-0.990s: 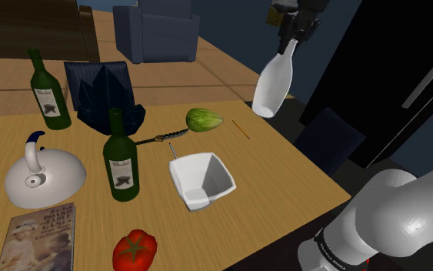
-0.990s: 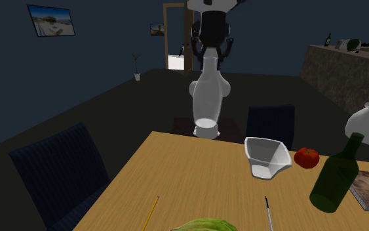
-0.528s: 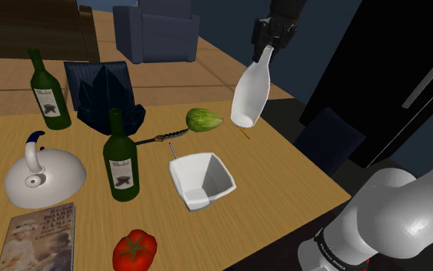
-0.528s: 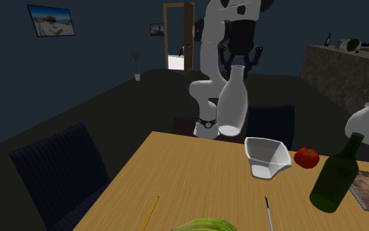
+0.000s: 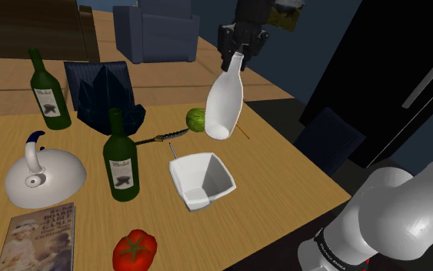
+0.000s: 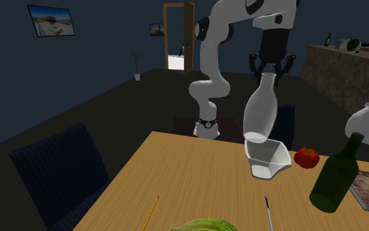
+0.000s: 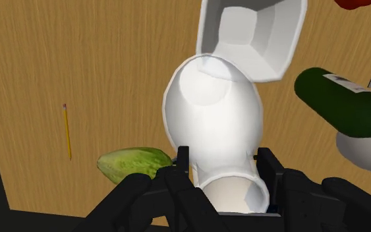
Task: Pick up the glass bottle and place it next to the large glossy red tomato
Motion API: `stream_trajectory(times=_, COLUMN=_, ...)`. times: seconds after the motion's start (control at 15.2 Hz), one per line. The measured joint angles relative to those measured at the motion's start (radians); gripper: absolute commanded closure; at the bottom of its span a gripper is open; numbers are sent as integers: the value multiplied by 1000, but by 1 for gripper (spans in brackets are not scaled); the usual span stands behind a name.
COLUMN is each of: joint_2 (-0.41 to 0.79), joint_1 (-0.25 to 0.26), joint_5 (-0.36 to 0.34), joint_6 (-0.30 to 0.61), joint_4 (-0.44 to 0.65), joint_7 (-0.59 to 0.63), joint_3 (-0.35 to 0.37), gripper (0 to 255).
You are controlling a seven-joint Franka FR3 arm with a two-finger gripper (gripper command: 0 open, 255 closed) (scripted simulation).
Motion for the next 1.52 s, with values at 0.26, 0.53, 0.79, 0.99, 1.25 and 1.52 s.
stream_trajectory(times=0.26, joint_2=57, joint_1=26, joint_5=-2, joint_6=24, joint_4=30, joint_7=96, joint_3=69, gripper=255)
stream_trajectory(times=0.53, joint_2=127, joint_1=53, joint_5=-16, joint_6=50, joint_4=66, joint_7=193, joint_3=135, gripper=255)
stream_trajectory(times=0.79, joint_2=226, joint_1=82, joint_5=-48, joint_6=64, joint_4=139, joint_7=292, joint_3=198, gripper=255)
stream_trajectory(times=0.99, joint_2=321, joint_1=110, joint_5=-88, joint_6=53, joint_4=233, joint_7=367, joint_3=241, gripper=255)
stream_trajectory(times=1.25, joint_2=453, joint_1=162, joint_5=-152, joint_6=44, joint_4=350, joint_7=465, joint_3=287, gripper=255)
stream_trajectory(times=1.52, joint_2=605, joint_1=244, joint_5=-232, joint_6=7, joint_4=509, joint_7=566, joint_3=320, gripper=255)
